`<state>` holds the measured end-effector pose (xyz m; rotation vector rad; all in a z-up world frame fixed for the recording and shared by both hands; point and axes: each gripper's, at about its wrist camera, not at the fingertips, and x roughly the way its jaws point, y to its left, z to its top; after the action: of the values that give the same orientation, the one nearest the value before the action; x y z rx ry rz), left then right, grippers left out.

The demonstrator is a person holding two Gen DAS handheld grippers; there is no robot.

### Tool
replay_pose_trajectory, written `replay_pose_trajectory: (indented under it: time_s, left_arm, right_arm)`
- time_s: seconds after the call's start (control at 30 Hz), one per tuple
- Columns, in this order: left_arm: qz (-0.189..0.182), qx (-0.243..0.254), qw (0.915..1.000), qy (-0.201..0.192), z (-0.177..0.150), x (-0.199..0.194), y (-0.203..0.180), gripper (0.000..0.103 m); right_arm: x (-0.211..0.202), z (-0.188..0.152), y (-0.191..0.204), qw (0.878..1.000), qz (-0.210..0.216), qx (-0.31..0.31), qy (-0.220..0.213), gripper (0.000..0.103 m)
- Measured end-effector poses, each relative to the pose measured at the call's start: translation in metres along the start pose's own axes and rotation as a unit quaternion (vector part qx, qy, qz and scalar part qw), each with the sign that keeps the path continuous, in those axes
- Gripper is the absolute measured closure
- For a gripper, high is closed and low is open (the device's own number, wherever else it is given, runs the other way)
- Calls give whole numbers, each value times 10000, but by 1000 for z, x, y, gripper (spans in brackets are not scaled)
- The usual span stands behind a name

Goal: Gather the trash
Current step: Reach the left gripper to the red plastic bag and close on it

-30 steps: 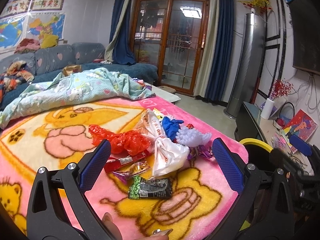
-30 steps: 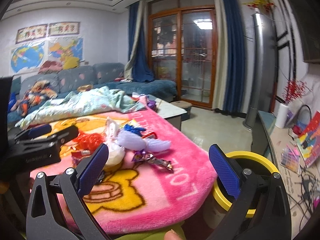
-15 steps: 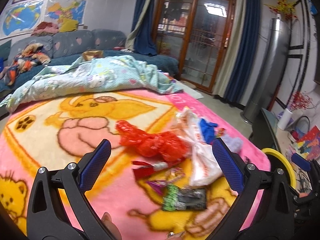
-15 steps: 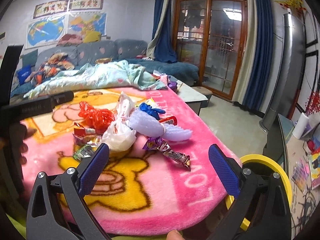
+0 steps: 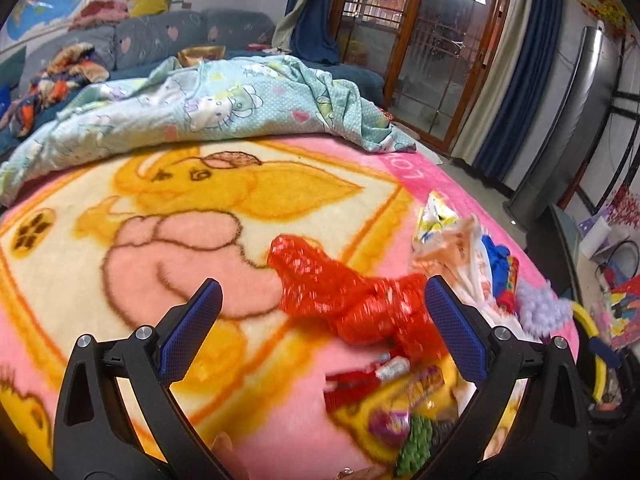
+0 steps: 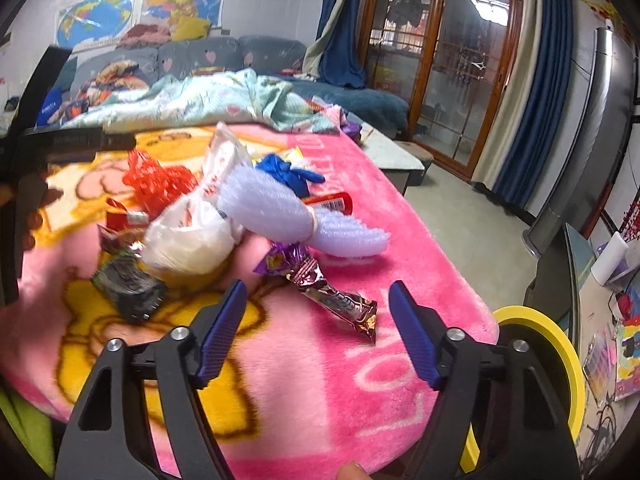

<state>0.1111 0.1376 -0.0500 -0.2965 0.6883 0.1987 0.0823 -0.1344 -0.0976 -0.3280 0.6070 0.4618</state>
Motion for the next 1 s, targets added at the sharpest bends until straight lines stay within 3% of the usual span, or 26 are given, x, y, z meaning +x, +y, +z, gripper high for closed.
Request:
replay_pose_trajectory:
  time_s: [0.17, 0.27, 0.3, 0.53, 0.73, 1.0]
  left_arm:
    - [-29, -151, 9998, 108, 13, 20, 12, 10]
    - [-105, -322, 9991, 258, 15, 32, 18, 10]
    - [-167, -399, 9986, 319, 15, 36, 21, 11]
    - [-790, -1061, 9874, 864, 3, 61, 34, 27]
    - [-1179, -1368, 9785, 992, -5, 64, 37, 30]
    - [-1505, -1493, 9710, 1108, -6, 64, 41, 75]
  right_arm:
    - [18, 1, -1, 9998, -26, -135, 137, 48]
    - [29, 2, 0, 9994, 9, -244, 237, 70]
    - [31, 2, -1, 9993, 59, -243, 276, 74]
    - [21, 1, -9, 9984, 525, -56, 183, 76]
    - [6, -1, -21, 9940, 994, 398, 201, 76]
    - [4, 1, -21, 9918, 1085, 636, 238, 77]
